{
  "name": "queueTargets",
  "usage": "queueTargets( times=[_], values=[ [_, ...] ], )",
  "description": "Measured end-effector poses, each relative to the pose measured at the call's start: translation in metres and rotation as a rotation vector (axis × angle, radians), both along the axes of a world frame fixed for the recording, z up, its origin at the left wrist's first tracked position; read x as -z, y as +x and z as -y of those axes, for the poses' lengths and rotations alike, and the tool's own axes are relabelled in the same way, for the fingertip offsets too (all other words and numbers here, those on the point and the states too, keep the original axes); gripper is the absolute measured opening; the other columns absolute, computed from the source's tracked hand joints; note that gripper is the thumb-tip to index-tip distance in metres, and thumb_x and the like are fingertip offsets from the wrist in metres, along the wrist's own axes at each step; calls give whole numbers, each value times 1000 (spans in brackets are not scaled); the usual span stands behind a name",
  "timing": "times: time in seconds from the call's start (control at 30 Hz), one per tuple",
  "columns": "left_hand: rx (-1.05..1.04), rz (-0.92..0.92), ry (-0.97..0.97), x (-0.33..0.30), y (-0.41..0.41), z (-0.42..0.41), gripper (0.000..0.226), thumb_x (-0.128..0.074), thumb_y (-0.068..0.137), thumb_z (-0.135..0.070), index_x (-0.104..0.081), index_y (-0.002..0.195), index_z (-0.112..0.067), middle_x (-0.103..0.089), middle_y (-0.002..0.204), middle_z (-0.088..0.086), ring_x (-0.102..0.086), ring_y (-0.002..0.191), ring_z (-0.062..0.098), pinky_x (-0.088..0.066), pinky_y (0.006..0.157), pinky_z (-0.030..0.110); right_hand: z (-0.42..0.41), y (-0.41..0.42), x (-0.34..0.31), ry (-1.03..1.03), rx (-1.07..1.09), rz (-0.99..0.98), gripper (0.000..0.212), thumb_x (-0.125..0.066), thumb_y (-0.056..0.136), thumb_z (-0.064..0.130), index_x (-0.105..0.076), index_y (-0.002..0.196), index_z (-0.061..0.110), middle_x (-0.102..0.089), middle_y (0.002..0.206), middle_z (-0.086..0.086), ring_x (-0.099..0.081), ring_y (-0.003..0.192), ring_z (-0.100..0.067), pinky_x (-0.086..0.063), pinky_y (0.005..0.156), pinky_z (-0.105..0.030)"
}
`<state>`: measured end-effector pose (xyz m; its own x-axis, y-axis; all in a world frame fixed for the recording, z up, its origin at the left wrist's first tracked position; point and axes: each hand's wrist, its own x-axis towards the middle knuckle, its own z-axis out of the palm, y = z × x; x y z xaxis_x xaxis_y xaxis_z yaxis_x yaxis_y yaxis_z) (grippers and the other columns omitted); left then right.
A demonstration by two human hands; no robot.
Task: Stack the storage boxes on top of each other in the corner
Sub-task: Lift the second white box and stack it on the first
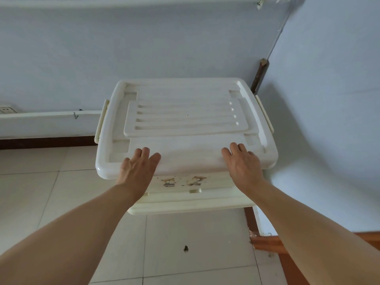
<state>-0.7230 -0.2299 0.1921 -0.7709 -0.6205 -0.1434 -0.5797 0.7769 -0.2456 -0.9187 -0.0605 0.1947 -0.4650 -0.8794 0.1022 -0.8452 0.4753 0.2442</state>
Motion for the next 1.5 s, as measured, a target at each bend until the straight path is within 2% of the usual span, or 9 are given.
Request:
queueTargets(
  times=[0.23,0.5,0.63,0.73,0.9,1.27,1.37,1.43,1.5],
  values=[
    [82,21,-8,9,-4,-13,55,-62,75,-1,-35,119,-19,-37,111,3,-44,97,18,-34,63,28,-22,-5,13,-5,-14,-49,44,-70,34,-20,-57,64,10,-48,59,-4,-43,48,-15,-30,35,-18],
    [74,33,12,10,-2,-25,52,-66,80,-11,-34,120,-21,-37,113,2,-45,97,17,-34,60,26,-30,-7,14,-22,17,-16,48,-67,27,-21,-56,64,7,-48,61,-7,-44,48,-18,-32,35,-18],
    [68,50,8,6,-1,-20,51,-67,80,-12,-34,119,-21,-37,114,1,-45,99,17,-34,57,26,-26,-2,10,-27,5,-54,46,-65,25,-19,-56,61,9,-47,58,-5,-35,46,-14,-28,34,-16],
    [25,55,26,9,3,-22,52,-65,80,-8,-34,120,-22,-37,115,2,-44,100,18,-34,58,26,-29,7,12,-24,0,-73,44,-56,27,-16,-56,62,11,-48,60,-4,-41,46,-14,-30,33,-18],
    [4,37,9,11,11,-25,47,-60,85,-9,-34,122,-21,-37,116,4,-44,100,19,-36,56,25,-27,16,14,11,63,7,52,-71,27,-15,-61,71,9,-52,67,-6,-49,54,-18,-33,38,-21],
    [-1,27,-12,13,1,-26,44,-54,86,-4,-33,120,-23,-35,114,4,-41,98,19,-36,56,23,-26,8,9,5,57,3,53,-72,23,-15,-62,69,8,-52,65,-7,-49,51,-20,-28,38,-17],
    [10,31,-12,12,-2,-26,48,-56,84,-3,-32,120,-22,-36,113,4,-41,96,19,-36,54,23,-24,4,10,48,94,66,50,-74,40,-17,-61,82,6,-54,77,-9,-50,63,-22,-31,44,-22],
    [4,25,-7,11,-2,-26,50,-58,82,-2,-33,120,-22,-36,112,5,-40,94,19,-36,54,23,-23,2,13,63,120,103,47,-67,60,-14,-55,100,8,-51,95,-8,-45,78,-21,-33,52,-26],
    [-3,19,0,11,-1,-26,51,-58,81,-1,-33,120,-22,-36,112,5,-36,89,19,-36,54,23,-22,4,11,96,146,118,47,-62,68,-11,-50,108,10,-47,103,-6,-44,86,-21,-32,57,-26]
  ],
)
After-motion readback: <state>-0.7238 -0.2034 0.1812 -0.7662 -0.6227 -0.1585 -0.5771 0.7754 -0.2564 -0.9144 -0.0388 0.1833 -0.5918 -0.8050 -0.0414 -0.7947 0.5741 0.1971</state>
